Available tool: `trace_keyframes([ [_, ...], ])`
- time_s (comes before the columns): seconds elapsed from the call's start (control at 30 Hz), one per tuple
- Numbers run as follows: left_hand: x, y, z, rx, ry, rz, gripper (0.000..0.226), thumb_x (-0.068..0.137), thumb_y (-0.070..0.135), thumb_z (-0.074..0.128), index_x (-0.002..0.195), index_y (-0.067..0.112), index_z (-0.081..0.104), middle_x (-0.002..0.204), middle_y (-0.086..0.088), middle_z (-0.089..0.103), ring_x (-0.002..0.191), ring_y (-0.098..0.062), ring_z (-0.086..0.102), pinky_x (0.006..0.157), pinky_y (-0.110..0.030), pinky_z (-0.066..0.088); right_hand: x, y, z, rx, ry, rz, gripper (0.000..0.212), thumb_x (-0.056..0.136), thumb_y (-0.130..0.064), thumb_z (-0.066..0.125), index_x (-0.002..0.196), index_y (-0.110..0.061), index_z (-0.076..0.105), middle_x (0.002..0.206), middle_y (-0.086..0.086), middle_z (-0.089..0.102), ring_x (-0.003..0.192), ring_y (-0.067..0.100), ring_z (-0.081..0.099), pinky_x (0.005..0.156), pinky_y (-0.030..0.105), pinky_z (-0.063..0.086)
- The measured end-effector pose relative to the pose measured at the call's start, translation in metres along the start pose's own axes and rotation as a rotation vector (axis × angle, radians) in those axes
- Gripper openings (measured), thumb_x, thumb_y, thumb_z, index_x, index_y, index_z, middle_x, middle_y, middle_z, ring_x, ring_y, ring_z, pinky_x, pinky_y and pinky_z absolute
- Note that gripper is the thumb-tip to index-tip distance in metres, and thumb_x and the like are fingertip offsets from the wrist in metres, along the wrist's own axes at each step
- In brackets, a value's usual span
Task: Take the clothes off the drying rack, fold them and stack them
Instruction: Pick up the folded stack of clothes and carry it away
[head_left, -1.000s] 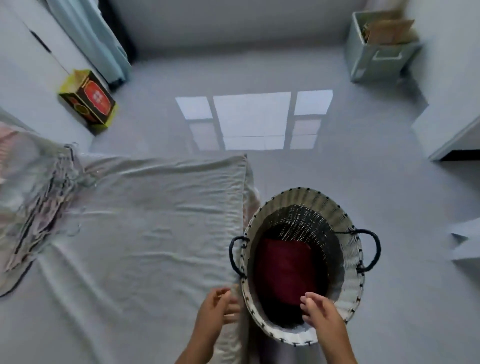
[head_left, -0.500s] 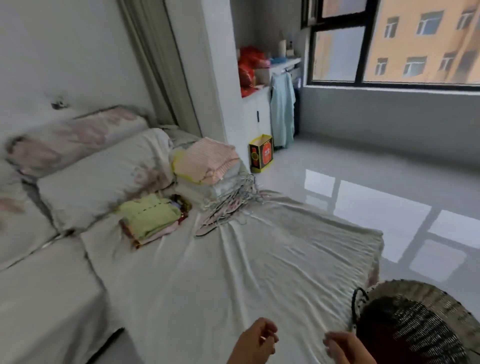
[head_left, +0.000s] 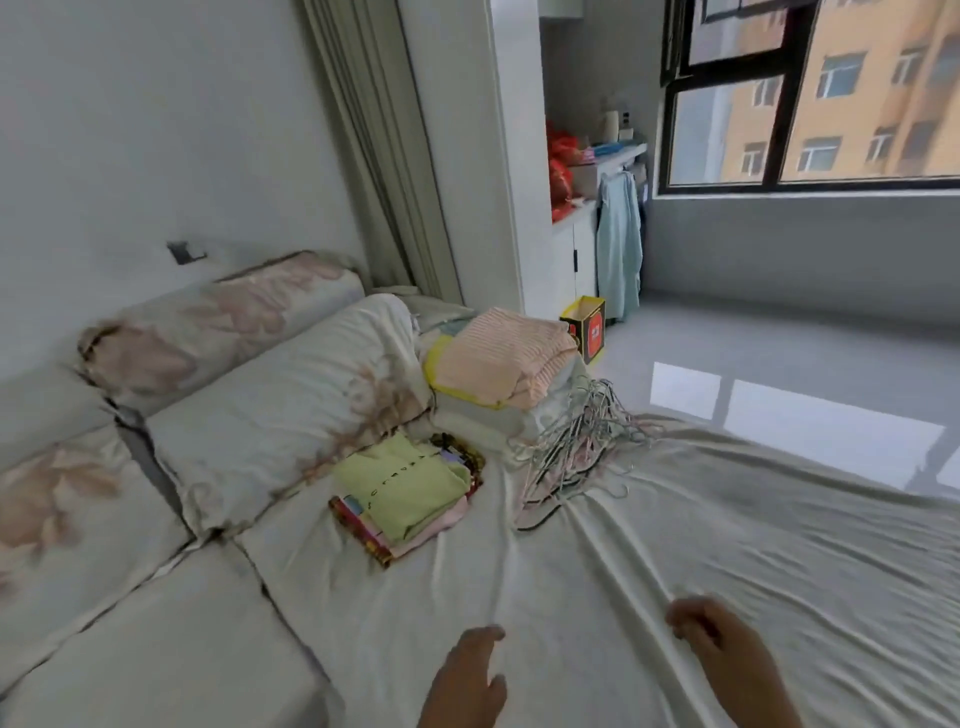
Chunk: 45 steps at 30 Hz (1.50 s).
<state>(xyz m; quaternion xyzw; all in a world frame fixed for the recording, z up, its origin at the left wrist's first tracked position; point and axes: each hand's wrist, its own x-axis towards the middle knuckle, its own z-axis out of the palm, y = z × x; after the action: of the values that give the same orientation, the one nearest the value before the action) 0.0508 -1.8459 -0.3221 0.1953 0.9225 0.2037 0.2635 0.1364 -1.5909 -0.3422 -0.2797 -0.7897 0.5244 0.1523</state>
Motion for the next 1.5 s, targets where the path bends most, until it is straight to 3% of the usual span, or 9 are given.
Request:
trace_keyframes([
  [0.23, 0.104, -0.100, -0.131, 0.019, 0.122, 0.017, 0.045, 0.095, 0.021, 0.046, 0.138, 0.017, 0.035, 0.140, -0.003, 0.037, 0.124, -0.016, 0.041, 0.098, -0.023, 0.033, 0.056, -0.085, 0.135, -0.063, -0.151, 0.078, 0.043, 0.083, 0.005, 0.054, 0.066, -0.034, 0.061, 0.077, -0.016, 0.067, 0.081, 0.007, 0.059, 0.070, 0.008, 0.040],
  [0.4, 0.187, -0.176, -0.204, 0.235, 0.119, -0.064, 0.052, 0.092, 0.024, 0.048, 0.141, 0.016, 0.032, 0.145, -0.002, 0.035, 0.123, -0.019, 0.044, 0.097, -0.028, 0.035, 0.126, -0.101, 0.226, -0.166, -0.202, 0.033, 0.027, 0.087, 0.000, 0.053, 0.086, -0.025, 0.062, 0.093, -0.004, 0.063, 0.093, 0.016, 0.060, 0.076, 0.022, 0.041],
  [0.6, 0.342, -0.277, -0.276, 0.546, 0.045, -0.089, 0.071, 0.086, 0.044, 0.057, 0.145, 0.021, 0.023, 0.148, 0.002, 0.032, 0.131, -0.022, 0.036, 0.101, -0.035, 0.036, 0.226, -0.104, 0.364, -0.202, -0.208, 0.140, 0.026, 0.091, -0.011, 0.053, 0.114, -0.016, 0.063, 0.108, -0.003, 0.059, 0.097, 0.010, 0.056, 0.084, 0.021, 0.043],
  [0.83, 0.493, -0.351, -0.253, 0.434, -0.111, -0.074, 0.087, 0.083, 0.055, 0.057, 0.148, 0.017, 0.013, 0.155, -0.002, 0.020, 0.137, -0.024, 0.026, 0.107, -0.041, 0.032, 0.283, -0.051, 0.507, -0.223, -0.257, 0.354, 0.028, 0.092, -0.019, 0.055, 0.120, -0.017, 0.058, 0.127, 0.001, 0.055, 0.118, 0.018, 0.048, 0.090, 0.023, 0.035],
  [1.0, 0.533, -0.380, -0.229, 0.388, -0.156, -0.114, 0.098, 0.076, 0.067, 0.056, 0.149, 0.024, 0.009, 0.158, 0.001, 0.005, 0.142, -0.023, 0.015, 0.111, -0.047, 0.019, 0.296, -0.025, 0.558, -0.257, -0.247, 0.460, 0.037, 0.090, -0.027, 0.059, 0.125, -0.018, 0.055, 0.134, 0.004, 0.048, 0.122, 0.022, 0.045, 0.098, 0.031, 0.038],
  [1.1, 0.537, -0.391, -0.225, 0.300, -0.158, -0.116, 0.100, 0.072, 0.064, 0.063, 0.149, 0.024, 0.013, 0.158, 0.004, 0.005, 0.141, -0.024, 0.019, 0.111, -0.047, 0.024, 0.297, -0.025, 0.580, -0.233, -0.240, 0.520, 0.049, 0.086, -0.034, 0.063, 0.131, -0.021, 0.049, 0.144, 0.001, 0.037, 0.130, 0.022, 0.036, 0.105, 0.034, 0.033],
  [1.3, 0.552, -0.408, -0.236, 0.238, -0.145, -0.027, 0.074, 0.078, 0.059, 0.059, 0.140, 0.028, 0.034, 0.152, -0.001, 0.019, 0.138, -0.025, 0.021, 0.110, -0.044, 0.025, 0.295, -0.030, 0.593, -0.224, -0.223, 0.588, 0.054, 0.089, -0.037, 0.058, 0.138, -0.023, 0.040, 0.151, -0.003, 0.025, 0.136, 0.018, 0.027, 0.107, 0.035, 0.030],
  [1.4, 0.557, -0.412, -0.239, 0.191, -0.107, -0.055, 0.096, 0.069, 0.059, 0.069, 0.146, 0.030, 0.018, 0.154, -0.003, 0.014, 0.139, -0.027, 0.017, 0.110, -0.050, 0.025, 0.296, -0.031, 0.595, -0.204, -0.196, 0.610, 0.052, 0.090, -0.037, 0.057, 0.137, -0.023, 0.042, 0.150, -0.004, 0.027, 0.136, 0.018, 0.027, 0.108, 0.035, 0.029],
  [1.5, 0.558, -0.410, -0.237, 0.061, -0.155, -0.132, 0.115, 0.061, 0.056, 0.077, 0.146, 0.025, 0.006, 0.152, -0.005, 0.019, 0.135, -0.028, 0.029, 0.108, -0.051, 0.031, 0.296, -0.030, 0.598, -0.153, -0.141, 0.630, 0.049, 0.089, -0.034, 0.060, 0.133, -0.022, 0.045, 0.147, -0.001, 0.030, 0.134, 0.019, 0.028, 0.109, 0.035, 0.027],
])
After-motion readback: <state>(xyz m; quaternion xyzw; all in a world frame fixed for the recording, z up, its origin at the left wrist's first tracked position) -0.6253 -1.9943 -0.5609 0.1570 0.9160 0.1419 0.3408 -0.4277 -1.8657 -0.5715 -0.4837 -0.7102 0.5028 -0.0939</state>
